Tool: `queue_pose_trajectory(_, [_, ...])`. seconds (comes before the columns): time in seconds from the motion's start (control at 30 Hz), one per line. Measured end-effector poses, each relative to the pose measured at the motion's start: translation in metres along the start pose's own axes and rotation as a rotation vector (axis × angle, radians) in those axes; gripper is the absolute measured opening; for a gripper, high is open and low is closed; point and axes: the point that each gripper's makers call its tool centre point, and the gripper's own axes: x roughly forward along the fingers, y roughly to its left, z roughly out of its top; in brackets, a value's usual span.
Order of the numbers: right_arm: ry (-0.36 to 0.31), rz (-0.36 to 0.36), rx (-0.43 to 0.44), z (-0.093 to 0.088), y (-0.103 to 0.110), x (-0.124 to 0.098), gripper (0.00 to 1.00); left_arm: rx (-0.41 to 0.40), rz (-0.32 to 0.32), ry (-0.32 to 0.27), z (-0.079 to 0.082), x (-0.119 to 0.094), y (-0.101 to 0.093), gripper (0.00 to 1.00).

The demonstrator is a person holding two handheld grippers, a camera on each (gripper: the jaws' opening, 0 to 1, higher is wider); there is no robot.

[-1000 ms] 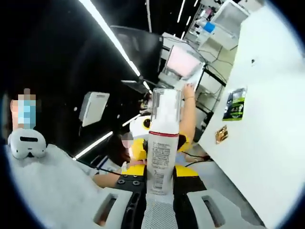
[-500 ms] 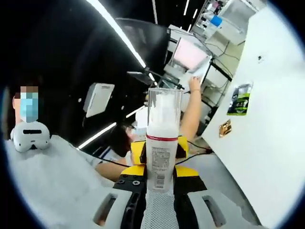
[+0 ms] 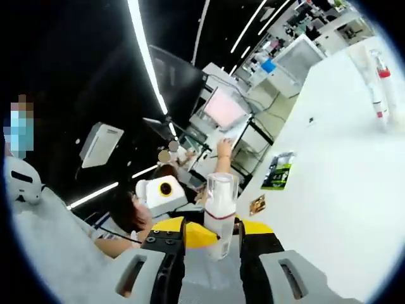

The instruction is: Arrange the skincare products in the storage area until every visible bottle or jar stands upright without overlapping.

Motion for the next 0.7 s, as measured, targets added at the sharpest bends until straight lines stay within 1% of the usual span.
queue_pose_trajectory(0.07, [-0.028, -0.037, 0.021, 0.001, -0.006, 0.005, 0.26, 0.045, 0.025, 0.006, -0.001, -0.002, 0.002, 0.18])
queue_pose_trajectory(0.1, [-0.056, -0.046, 0.058, 0.003, -0.007, 0.008, 0.25, 0.059, 0.037, 0.014, -0.002, -0.002, 0.003, 0.18])
queue_pose_trajectory(0.13, [-0.062, -0.047, 0.074, 0.003, -0.007, 0.009, 0.24, 0.069, 0.061, 0.025, -0.004, -0.003, 0.006, 0.18])
queue_pose_trajectory(0.23, [-0.090, -0.043, 0.105, 0.000, -0.007, 0.015, 0.22, 0.094, 0.088, 0.042, -0.006, -0.002, 0.009, 0.18])
queue_pose_trajectory(0.27, [-0.090, -0.061, 0.111, -0.001, -0.009, 0.016, 0.20, 0.132, 0.113, 0.055, -0.007, -0.003, 0.013, 0.18])
queue_pose_trajectory(0.3, [-0.100, -0.105, 0.088, -0.003, -0.014, 0.017, 0.19, 0.164, 0.121, 0.069, -0.009, -0.002, 0.013, 0.18])
queue_pose_trajectory(0.33, [-0.091, -0.106, 0.085, -0.006, -0.013, 0.019, 0.19, 0.198, 0.137, 0.098, -0.013, -0.002, 0.014, 0.18])
queue_pose_trajectory(0.37, [-0.087, -0.109, 0.088, -0.008, -0.013, 0.021, 0.20, 0.229, 0.153, 0.113, -0.014, -0.002, 0.014, 0.18])
queue_pose_trajectory(0.4, [-0.085, -0.122, 0.093, -0.011, -0.014, 0.023, 0.20, 0.288, 0.164, 0.137, -0.017, -0.001, 0.014, 0.18])
queue_pose_trajectory(0.43, [-0.087, -0.137, 0.093, -0.013, -0.016, 0.024, 0.20, 0.316, 0.166, 0.151, -0.019, 0.000, 0.012, 0.18])
queue_pose_trajectory(0.47, [-0.088, -0.144, 0.098, -0.014, -0.018, 0.026, 0.20, 0.351, 0.163, 0.167, -0.022, 0.002, 0.009, 0.18])
queue_pose_trajectory(0.5, [-0.084, -0.167, 0.114, -0.017, -0.021, 0.026, 0.18, 0.375, 0.171, 0.176, -0.023, 0.003, 0.008, 0.18])
queue_pose_trajectory(0.53, [-0.089, -0.183, 0.105, -0.017, -0.024, 0.025, 0.16, 0.404, 0.180, 0.188, -0.024, 0.003, 0.008, 0.18])
queue_pose_trajectory(0.57, [-0.085, -0.180, 0.104, -0.019, -0.024, 0.025, 0.16, 0.431, 0.204, 0.214, -0.028, 0.002, 0.012, 0.18])
queue_pose_trajectory(0.6, [-0.091, -0.193, 0.062, -0.019, -0.024, 0.025, 0.15, 0.429, 0.197, 0.209, -0.028, 0.004, 0.011, 0.18])
queue_pose_trajectory(0.7, [-0.114, -0.197, 0.067, -0.018, -0.024, 0.021, 0.15, 0.468, 0.199, 0.198, -0.026, 0.004, 0.011, 0.18])
